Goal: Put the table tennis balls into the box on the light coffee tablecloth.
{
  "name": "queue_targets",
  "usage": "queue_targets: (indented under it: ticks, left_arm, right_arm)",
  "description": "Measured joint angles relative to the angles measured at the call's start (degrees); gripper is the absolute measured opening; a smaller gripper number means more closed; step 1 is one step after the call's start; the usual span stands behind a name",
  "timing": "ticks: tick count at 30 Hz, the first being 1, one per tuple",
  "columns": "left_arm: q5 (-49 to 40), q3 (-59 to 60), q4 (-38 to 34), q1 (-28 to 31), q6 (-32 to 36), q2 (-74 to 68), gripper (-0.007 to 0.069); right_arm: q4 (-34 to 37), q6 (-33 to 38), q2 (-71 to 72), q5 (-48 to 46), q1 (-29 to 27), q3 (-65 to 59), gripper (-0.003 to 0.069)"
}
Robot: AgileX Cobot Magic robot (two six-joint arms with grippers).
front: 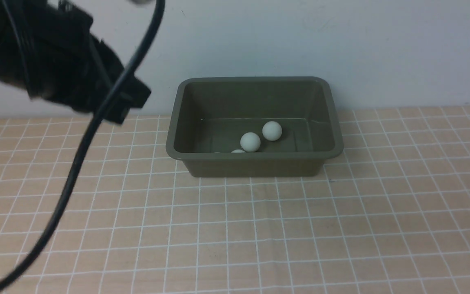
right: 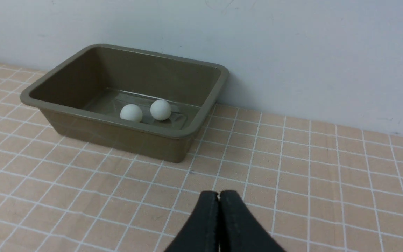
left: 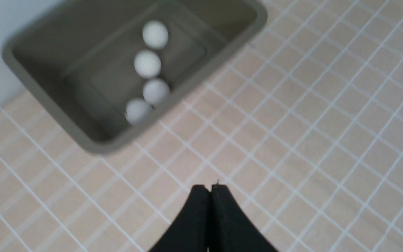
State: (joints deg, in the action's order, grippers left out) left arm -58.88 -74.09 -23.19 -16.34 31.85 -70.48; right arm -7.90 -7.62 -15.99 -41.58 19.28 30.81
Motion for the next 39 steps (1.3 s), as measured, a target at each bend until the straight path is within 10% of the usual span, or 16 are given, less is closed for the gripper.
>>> queue_targets:
  ticks: [18,39]
  left_arm:
    - [18.70,32.48,-15.51,0.00,17.67,14.20,-0.0069]
    - [9.62,33.45,-25.52,0.00,23.83,14.95,-0.0069]
  right_arm:
    - [-1.58,-0.44,0.00,-3.24,0.00,0.00,-0.0016]
    - [-1.55,-0.60,0.00,-6.51,0.00,0.00,-0.0016]
